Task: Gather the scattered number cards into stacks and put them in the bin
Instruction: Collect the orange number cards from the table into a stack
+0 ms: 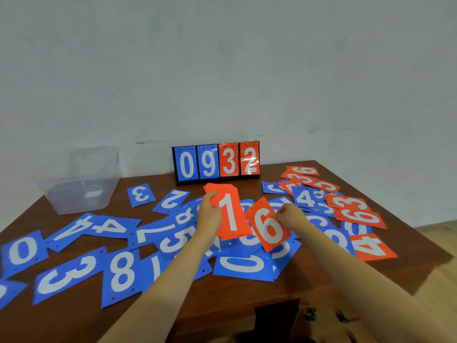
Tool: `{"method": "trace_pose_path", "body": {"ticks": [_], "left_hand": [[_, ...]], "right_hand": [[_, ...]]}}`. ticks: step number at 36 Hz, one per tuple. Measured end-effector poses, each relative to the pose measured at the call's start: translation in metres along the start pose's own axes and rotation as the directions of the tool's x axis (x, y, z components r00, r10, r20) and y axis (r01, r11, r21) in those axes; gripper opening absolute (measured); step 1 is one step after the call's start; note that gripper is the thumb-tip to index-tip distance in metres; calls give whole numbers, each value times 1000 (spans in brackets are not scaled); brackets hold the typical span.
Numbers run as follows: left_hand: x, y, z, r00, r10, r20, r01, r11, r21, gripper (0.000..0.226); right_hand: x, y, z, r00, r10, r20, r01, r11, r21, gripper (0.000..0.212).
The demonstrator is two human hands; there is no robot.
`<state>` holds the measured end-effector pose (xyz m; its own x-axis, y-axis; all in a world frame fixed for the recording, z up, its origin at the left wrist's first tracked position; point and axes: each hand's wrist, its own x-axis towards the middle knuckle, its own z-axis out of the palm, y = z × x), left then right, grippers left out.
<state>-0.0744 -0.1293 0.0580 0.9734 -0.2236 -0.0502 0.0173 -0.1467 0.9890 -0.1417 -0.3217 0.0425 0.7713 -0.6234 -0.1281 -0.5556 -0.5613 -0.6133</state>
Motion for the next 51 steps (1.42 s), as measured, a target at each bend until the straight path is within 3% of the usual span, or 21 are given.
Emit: {"method": "trace_pose_path", "body": {"ticks": [5, 10, 14, 20, 28, 36, 40, 46, 51], "left_hand": [[-5, -5, 2, 1000, -31, -3, 31, 999, 35, 43], [-3, -7, 6, 1000, -26, -9, 26, 1000, 9, 43], [-4, -7, 16, 999, -12, 32, 15, 997, -77, 39], [-13, -2, 46, 990, -11, 144, 39, 980, -194, 35], [-15, 0, 87, 971, 30, 237, -10, 996, -85, 45], [-22, 3, 151, 935, -53, 351, 78, 995, -59, 38], [-14, 7, 178, 925, -74, 373, 105, 992, -64, 39], [5, 5, 206, 913, -53, 404, 59, 998, -3, 40], [16, -4, 221, 916, -119, 384, 111, 993, 41, 38]], "right_hand": [[-5, -7, 0, 994, -34, -101, 47, 990, 130, 17], [-8, -20, -21, 965, -45, -259, 162, 877, 453, 13], [-15, -26, -24, 974, -67, -216, 182, 796, 577, 15], [-15, -14, -5, 984, -64, -166, 133, 887, 443, 23], [-11, 24, -13, 967, -91, -236, 165, 935, 315, 25], [6, 87, -48, 979, -20, -204, 112, 886, 449, 22], [31, 130, -70, 956, 64, -288, 44, 934, 354, 14], [77, 179, -90, 950, 238, -203, -238, 971, 28, 74], [99, 186, -88, 952, 283, -118, -298, 944, -139, 103]]}}
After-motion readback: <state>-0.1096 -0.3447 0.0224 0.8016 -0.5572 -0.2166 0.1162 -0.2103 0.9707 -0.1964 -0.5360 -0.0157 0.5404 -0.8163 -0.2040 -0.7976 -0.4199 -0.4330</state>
